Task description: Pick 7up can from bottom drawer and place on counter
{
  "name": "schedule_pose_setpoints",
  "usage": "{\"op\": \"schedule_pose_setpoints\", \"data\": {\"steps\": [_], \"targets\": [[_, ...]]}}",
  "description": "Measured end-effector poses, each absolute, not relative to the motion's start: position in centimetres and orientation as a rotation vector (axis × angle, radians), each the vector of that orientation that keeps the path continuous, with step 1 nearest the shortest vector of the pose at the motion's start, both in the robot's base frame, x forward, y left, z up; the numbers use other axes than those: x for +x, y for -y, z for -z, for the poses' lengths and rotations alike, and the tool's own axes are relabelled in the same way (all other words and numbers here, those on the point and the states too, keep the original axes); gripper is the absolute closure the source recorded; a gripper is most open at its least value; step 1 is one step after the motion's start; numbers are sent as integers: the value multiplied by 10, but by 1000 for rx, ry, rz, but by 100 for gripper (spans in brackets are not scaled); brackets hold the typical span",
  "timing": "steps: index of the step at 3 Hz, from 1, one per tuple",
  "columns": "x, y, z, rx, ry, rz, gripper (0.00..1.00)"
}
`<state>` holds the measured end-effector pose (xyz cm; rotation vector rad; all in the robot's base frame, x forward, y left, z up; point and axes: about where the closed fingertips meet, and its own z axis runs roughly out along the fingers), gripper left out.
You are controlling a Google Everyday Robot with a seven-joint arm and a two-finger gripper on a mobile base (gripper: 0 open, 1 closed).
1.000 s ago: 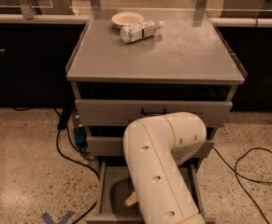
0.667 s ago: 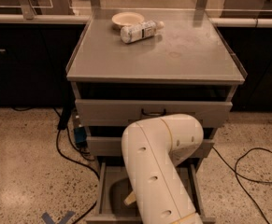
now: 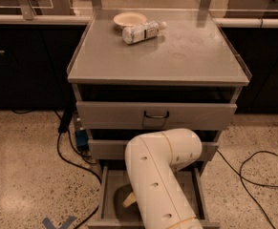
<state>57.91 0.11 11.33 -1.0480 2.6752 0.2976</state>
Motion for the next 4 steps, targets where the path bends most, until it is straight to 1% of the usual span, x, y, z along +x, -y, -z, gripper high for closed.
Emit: {"op": "schedule_pose_setpoints", "data": {"steps": [1, 2, 3, 4], "targets": [[607, -12, -111, -1037, -2665, -300, 14], [607, -12, -111, -1037, -2665, -300, 37], [607, -12, -111, -1037, -2665, -300, 61], [607, -12, -111, -1037, -2665, -300, 92]]}}
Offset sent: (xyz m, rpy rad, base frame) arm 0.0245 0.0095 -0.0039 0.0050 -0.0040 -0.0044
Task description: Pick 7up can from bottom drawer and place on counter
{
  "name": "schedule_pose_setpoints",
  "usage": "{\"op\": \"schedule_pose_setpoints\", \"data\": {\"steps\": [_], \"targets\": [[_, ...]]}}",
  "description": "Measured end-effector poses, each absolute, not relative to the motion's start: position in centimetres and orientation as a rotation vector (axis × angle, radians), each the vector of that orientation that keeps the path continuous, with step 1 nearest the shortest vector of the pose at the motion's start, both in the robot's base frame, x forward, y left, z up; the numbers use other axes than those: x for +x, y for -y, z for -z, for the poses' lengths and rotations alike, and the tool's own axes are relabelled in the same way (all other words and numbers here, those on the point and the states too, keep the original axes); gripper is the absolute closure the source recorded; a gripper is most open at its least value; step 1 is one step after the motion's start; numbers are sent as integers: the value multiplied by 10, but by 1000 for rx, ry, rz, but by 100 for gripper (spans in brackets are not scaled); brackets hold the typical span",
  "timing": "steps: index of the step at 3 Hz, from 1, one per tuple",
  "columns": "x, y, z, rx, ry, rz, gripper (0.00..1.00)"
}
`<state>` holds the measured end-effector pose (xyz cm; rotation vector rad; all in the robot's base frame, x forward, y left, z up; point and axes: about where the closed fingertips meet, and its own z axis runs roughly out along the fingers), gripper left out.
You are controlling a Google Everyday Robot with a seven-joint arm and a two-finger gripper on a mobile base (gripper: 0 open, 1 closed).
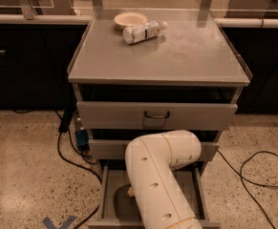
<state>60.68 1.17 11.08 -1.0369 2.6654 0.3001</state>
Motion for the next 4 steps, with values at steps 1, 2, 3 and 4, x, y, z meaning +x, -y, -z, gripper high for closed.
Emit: {"op": "schedule_pose_setpoints", "data": {"steps": [1, 2, 3, 4], "targets": [[607, -12, -111, -1037, -2665, -300, 100], [607, -12, -111, -1037, -2665, -300, 80], [607, -12, -111, -1037, -2665, -300, 58], [607, -12, -111, -1037, -2665, -300, 34]]}}
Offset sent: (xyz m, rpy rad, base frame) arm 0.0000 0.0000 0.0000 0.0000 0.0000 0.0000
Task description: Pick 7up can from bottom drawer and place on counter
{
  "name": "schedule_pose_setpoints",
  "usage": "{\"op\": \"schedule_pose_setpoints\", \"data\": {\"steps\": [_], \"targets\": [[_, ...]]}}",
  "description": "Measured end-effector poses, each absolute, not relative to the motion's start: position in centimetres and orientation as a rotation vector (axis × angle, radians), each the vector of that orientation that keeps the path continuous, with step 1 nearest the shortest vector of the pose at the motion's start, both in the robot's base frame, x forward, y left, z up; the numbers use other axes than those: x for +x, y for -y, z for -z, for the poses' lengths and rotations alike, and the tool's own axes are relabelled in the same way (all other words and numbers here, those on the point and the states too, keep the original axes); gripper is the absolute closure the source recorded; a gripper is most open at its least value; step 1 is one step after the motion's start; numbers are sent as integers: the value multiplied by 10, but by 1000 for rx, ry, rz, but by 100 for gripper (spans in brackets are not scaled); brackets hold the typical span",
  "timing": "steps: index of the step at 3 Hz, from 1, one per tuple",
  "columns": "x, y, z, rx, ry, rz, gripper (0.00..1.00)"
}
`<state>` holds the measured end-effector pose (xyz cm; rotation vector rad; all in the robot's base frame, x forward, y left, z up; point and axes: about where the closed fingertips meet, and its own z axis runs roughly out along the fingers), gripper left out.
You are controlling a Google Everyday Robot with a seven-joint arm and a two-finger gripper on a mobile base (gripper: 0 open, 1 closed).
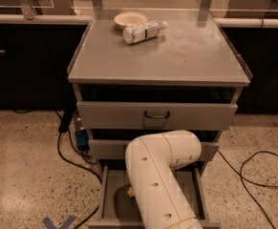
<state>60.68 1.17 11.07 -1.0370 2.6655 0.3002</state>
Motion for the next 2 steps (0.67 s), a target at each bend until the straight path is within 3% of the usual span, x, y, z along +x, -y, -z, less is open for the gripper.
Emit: {"op": "schedule_pose_setpoints", "data": {"steps": [1, 2], "targets": [[607, -12, -111, -1037, -2666, -300, 10], [607, -12, -111, -1037, -2666, -300, 0]]}}
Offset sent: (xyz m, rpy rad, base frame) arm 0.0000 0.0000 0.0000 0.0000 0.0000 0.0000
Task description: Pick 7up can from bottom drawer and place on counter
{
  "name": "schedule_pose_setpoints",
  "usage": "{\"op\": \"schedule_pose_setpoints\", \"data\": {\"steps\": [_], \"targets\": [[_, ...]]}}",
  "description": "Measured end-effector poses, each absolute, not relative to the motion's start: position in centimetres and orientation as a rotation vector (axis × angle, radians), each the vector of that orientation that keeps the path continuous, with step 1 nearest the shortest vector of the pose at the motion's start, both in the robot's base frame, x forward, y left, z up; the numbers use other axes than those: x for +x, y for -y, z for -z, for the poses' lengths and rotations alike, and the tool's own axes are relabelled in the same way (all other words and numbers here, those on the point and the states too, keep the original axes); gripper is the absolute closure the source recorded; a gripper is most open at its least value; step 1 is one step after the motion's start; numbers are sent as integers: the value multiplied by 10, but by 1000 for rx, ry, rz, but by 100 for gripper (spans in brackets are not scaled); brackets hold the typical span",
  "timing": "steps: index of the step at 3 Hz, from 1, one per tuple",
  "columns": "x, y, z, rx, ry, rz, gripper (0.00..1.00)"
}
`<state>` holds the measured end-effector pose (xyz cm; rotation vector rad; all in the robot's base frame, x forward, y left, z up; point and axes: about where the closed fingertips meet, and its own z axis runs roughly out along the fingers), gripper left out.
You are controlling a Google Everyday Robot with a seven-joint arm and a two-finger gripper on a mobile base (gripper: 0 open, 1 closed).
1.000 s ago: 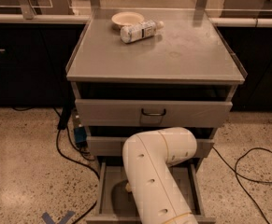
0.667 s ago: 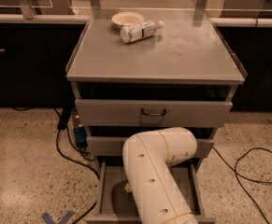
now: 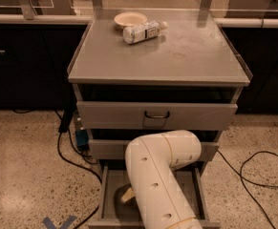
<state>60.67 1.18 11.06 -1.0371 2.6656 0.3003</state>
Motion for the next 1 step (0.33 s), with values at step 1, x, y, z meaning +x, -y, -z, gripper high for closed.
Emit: {"op": "schedule_pose_setpoints", "data": {"steps": [1], "targets": [[607, -12, -111, -1037, -2666, -300, 0]]}}
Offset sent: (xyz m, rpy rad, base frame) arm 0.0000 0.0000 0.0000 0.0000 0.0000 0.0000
